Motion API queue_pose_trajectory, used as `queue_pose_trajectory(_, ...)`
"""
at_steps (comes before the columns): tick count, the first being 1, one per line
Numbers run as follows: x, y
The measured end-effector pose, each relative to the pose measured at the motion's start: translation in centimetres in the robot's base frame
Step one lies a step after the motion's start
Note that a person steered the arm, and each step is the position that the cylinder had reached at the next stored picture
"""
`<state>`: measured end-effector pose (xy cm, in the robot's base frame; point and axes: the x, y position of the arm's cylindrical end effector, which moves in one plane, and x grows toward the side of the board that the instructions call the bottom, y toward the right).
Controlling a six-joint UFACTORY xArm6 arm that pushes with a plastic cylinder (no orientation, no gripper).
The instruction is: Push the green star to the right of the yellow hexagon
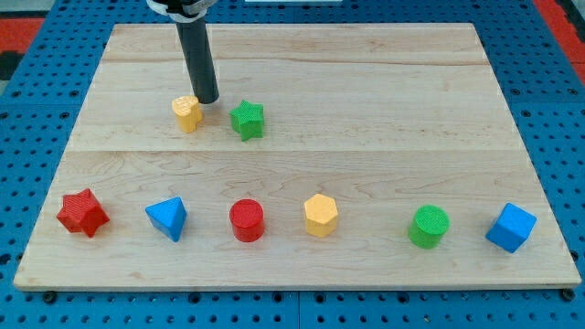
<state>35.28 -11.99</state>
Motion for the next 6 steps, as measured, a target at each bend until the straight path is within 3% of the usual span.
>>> queue_pose_trajectory(2, 3.1, 3.0)
queue_pose_trajectory(5, 8.8, 15.5)
queue_pose_trajectory(6, 7.9, 16.5)
